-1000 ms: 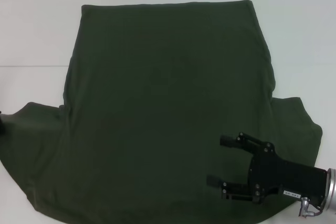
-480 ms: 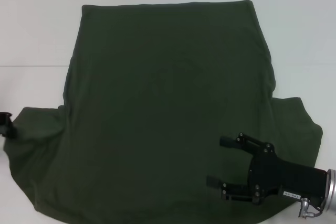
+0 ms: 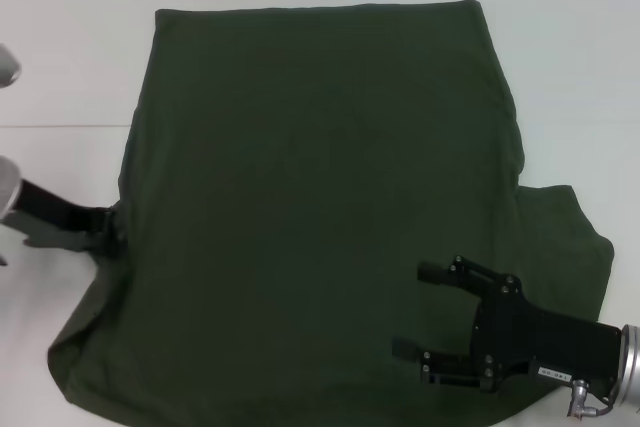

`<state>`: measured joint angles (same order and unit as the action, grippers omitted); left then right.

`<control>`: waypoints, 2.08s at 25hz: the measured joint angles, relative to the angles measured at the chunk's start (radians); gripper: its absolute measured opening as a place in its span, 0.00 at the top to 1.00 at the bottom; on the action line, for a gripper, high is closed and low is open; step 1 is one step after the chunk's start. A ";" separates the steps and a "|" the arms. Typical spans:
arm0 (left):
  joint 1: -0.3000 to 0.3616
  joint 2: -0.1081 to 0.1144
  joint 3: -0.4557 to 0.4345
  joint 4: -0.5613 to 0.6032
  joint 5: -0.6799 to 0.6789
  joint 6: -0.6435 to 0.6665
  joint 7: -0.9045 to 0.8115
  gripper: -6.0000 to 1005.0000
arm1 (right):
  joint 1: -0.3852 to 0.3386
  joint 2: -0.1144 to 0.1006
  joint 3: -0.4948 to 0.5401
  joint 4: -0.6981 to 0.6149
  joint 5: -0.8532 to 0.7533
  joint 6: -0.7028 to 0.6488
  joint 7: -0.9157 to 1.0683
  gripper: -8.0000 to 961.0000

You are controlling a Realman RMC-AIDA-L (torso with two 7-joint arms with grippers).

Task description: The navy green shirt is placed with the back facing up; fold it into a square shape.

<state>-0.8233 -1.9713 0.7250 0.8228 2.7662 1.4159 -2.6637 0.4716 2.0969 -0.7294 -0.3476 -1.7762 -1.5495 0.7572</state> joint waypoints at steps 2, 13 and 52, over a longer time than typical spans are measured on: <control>-0.010 -0.016 0.000 0.004 0.000 0.004 0.001 0.99 | -0.001 0.000 -0.001 0.001 0.000 0.000 0.000 0.02; -0.031 -0.078 0.004 0.044 -0.003 -0.005 0.007 0.99 | -0.005 0.000 -0.001 0.001 0.000 -0.002 -0.001 0.02; 0.127 0.013 -0.144 -0.028 -0.312 0.045 -0.007 0.18 | -0.010 0.000 0.002 0.001 0.000 -0.015 -0.003 0.03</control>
<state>-0.6961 -1.9582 0.5811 0.7944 2.4541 1.4612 -2.6709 0.4617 2.0969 -0.7270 -0.3467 -1.7764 -1.5648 0.7547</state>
